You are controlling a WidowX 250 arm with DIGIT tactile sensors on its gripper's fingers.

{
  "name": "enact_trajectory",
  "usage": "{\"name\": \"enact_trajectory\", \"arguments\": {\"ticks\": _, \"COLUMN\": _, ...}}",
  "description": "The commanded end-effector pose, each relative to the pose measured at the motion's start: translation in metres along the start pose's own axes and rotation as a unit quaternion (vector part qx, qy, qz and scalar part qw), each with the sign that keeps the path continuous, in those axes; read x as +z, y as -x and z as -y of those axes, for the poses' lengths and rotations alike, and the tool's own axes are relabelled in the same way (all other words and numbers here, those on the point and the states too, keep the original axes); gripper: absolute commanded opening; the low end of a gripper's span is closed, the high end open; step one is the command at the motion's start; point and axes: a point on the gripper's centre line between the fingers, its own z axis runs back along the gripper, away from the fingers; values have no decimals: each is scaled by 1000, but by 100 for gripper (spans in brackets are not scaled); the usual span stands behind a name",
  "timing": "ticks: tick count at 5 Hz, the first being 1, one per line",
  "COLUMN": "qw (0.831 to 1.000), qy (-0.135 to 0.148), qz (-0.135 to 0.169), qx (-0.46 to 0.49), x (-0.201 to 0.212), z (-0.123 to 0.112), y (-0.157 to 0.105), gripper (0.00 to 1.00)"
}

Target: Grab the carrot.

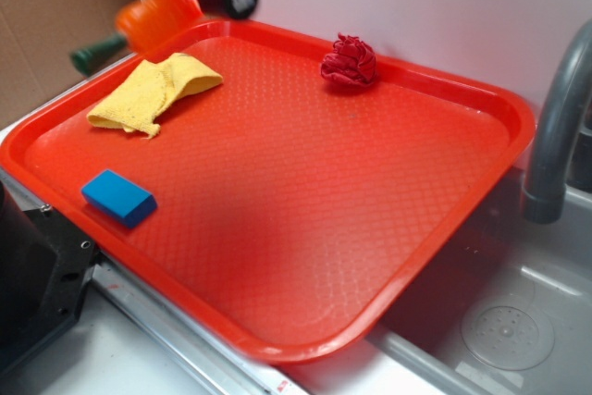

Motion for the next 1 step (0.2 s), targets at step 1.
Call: {"name": "enact_trajectory", "arguments": {"ticks": 1, "qw": 999, "qy": -12, "qz": 31, "qx": 7, "x": 29, "z": -4, "y": 6, "gripper": 0}}
